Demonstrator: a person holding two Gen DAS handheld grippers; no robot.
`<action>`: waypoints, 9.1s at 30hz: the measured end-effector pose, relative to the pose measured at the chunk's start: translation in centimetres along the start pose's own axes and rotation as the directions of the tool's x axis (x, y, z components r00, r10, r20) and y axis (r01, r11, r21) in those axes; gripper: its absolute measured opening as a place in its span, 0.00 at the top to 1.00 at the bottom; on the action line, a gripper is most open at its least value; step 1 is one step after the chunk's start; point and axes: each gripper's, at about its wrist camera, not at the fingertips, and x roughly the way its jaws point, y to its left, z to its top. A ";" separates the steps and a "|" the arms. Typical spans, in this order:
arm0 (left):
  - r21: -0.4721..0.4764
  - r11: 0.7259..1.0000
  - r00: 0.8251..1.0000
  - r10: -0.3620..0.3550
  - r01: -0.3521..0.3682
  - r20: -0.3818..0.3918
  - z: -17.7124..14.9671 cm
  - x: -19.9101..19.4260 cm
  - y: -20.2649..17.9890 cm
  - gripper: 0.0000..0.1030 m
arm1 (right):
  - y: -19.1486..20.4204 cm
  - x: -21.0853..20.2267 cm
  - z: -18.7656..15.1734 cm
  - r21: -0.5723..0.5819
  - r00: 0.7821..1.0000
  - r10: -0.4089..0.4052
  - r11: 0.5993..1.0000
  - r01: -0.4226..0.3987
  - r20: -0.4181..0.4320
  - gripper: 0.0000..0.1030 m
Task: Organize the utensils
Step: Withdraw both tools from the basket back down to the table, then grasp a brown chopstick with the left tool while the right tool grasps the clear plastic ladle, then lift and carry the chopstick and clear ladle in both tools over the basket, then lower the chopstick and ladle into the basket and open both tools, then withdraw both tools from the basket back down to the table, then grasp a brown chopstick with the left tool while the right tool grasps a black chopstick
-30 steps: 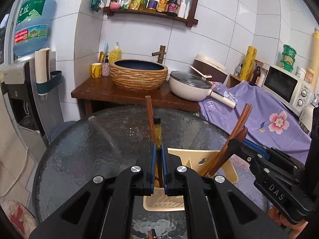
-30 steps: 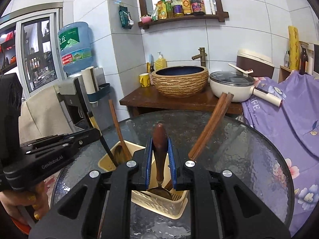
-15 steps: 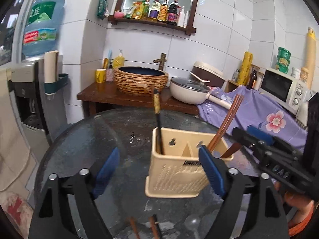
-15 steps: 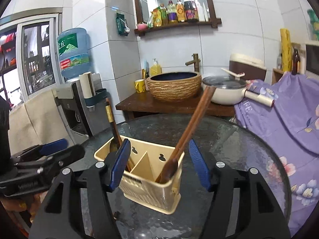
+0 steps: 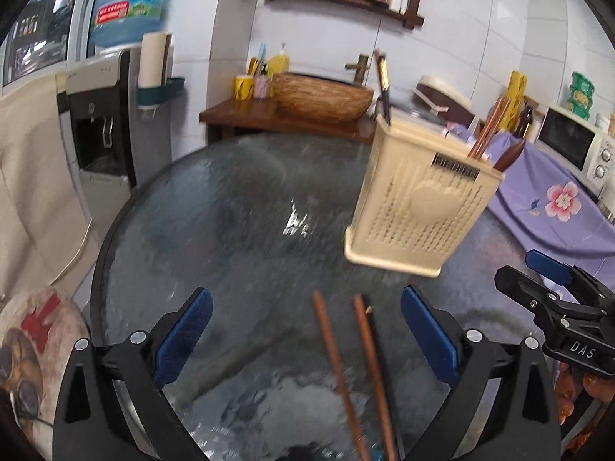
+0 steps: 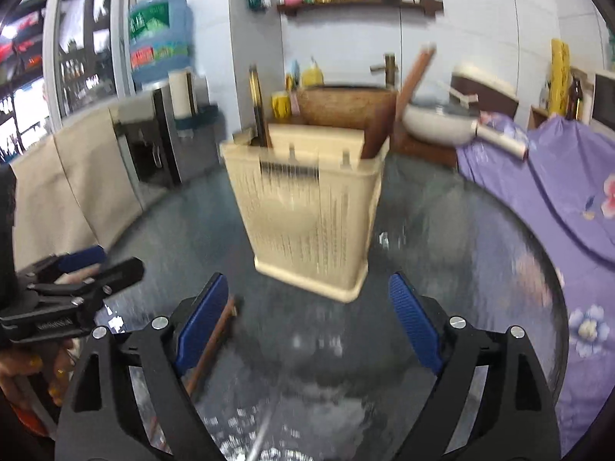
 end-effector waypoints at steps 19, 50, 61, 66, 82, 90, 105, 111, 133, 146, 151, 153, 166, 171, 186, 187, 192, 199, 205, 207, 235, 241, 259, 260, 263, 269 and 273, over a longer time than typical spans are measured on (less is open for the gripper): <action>0.015 0.999 0.991 0.044 -0.042 -0.129 -5.5 1.1 1.4 0.22 | 1.4 3.9 -7.1 0.002 0.977 -0.018 1.000 0.018 -0.213 0.29; 0.149 0.989 0.968 0.032 0.006 -0.250 -2.4 7.6 -3.3 0.74 | 2.1 9.3 -3.9 -0.037 0.947 -0.060 0.998 0.051 -0.316 0.64; 0.119 0.993 0.968 0.010 0.021 -0.252 -2.1 7.9 -3.1 0.92 | 2.1 9.2 -4.1 -0.046 0.950 -0.050 0.998 0.037 -0.309 0.64; 0.103 0.995 0.969 0.006 0.020 -0.247 -2.2 7.9 -3.1 0.93 | 2.1 9.1 -4.2 -0.046 0.950 -0.047 0.998 0.034 -0.307 0.64; 0.053 0.996 0.989 -0.068 0.076 -0.129 0.5 4.0 -3.2 0.94 | 0.6 5.8 -2.8 0.022 0.984 0.038 0.999 -0.035 -0.173 0.64; 0.077 0.990 0.993 -0.116 0.115 -0.004 2.7 -1.2 -4.1 0.94 | 0.9 1.4 -0.9 -0.009 0.996 0.058 0.998 -0.058 -0.061 0.64; 0.125 0.981 0.977 -0.164 0.147 0.136 4.0 -7.4 -4.6 0.94 | 2.0 -4.2 0.6 -0.079 0.994 0.101 0.992 -0.098 0.035 0.65; 0.132 0.978 0.970 -0.180 0.159 0.161 5.6 -8.1 -4.9 0.94 | 1.8 -5.1 2.2 -0.075 0.991 0.109 0.992 -0.103 0.082 0.65; 0.069 0.978 0.921 -0.208 0.196 0.330 22.6 -9.3 -9.0 0.94 | -1.2 -4.5 19.8 -0.008 0.945 -0.075 0.997 0.081 0.318 0.65; 0.078 0.992 0.950 -0.116 0.098 0.289 18.4 -2.4 -9.2 0.94 | -0.5 2.4 16.3 -0.045 0.931 -0.167 0.980 0.191 0.324 0.64; 0.072 0.989 0.964 -0.139 0.126 0.226 16.7 -0.8 -8.5 0.94 | 0.9 2.9 14.1 -0.101 0.933 -0.167 0.973 0.208 0.320 0.64; 0.066 0.988 0.967 -0.150 0.140 0.204 16.1 -0.3 -8.1 0.94 | 1.1 3.0 13.2 -0.112 0.937 -0.160 0.973 0.203 0.310 0.64; 0.094 0.980 0.969 -0.188 0.175 0.157 12.7 -0.5 -6.1 0.71 | 0.6 2.6 10.2 -0.135 0.971 -0.068 0.986 0.101 0.231 0.49; 0.092 0.984 0.965 -0.167 0.151 0.201 11.0 -2.3 -5.0 0.53 | 0.9 1.0 9.3 -0.136 0.967 -0.056 0.986 0.093 0.250 0.41; 0.064 0.989 0.991 -0.132 0.134 -0.025 1.4 -1.2 -2.4 0.44 | 0.8 -2.4 2.3 -0.080 0.992 0.032 0.997 -0.023 0.124 0.33; 0.086 0.988 0.991 -0.121 0.125 -0.053 0.1 -0.9 -2.9 0.45 | 0.9 -2.2 1.7 -0.078 0.994 0.032 0.997 -0.023 0.108 0.33; 0.162 0.980 0.984 -0.094 0.119 -0.151 -3.7 0.4 -4.2 0.61 | 0.7 -1.1 -2.2 -0.064 0.999 0.010 0.998 -0.008 0.031 0.33; 0.163 0.976 0.971 -0.111 0.147 -0.214 -5.7 1.6 -4.5 0.71 | -0.4 -0.5 -6.0 0.001 0.999 0.006 1.000 -0.006 -0.047 0.33; 0.174 0.974 0.967 -0.102 0.145 -0.235 -6.8 2.1 -4.7 0.75 | -1.0 -0.3 -7.6 0.049 0.996 0.018 0.999 -0.014 -0.086 0.32; 0.176 0.976 0.969 -0.086 0.128 -0.230 -6.9 2.1 -4.9 0.75 | -1.0 -0.3 -7.7 0.057 0.995 0.021 0.998 -0.016 -0.093 0.32; 0.161 0.984 0.964 -0.038 0.083 -0.264 -2.8 6.9 -3.5 0.91 | 0.3 1.4 -7.3 0.087 0.983 0.073 0.994 -0.059 -0.166 0.32; 0.134 0.989 0.964 -0.031 0.068 -0.263 -2.4 6.8 -1.7 0.92 | 1.7 4.1 -6.6 0.105 0.962 0.144 0.987 -0.122 -0.234 0.32; 0.086 0.995 0.969 -0.022 0.045 -0.246 -2.1 6.6 1.5 0.92 | 8.1 11.3 -3.2 -0.099 0.936 0.005 0.994 -0.042 -0.352 0.76; 0.090 0.995 0.969 -0.019 0.042 -0.245 -2.1 6.6 1.4 0.92 | 8.2 11.4 -3.1 -0.101 0.935 0.007 0.994 -0.045 -0.356 0.79; 0.099 0.994 0.970 -0.011 0.036 -0.244 -2.0 6.6 1.2 0.92 | 8.6 11.7 -2.9 -0.115 0.933 0.007 0.992 -0.052 -0.361 0.86; 0.096 0.995 0.970 -0.007 0.031 -0.241 -2.0 6.7 1.1 0.92 | 8.9 12.0 -2.6 -0.122 0.931 0.027 0.990 -0.077 -0.365 0.92; 0.084 0.996 0.971 -0.015 0.036 -0.237 -2.1 6.8 0.9 0.92 | 8.5 11.6 -3.0 -0.105 0.936 0.046 0.990 -0.089 -0.349 0.92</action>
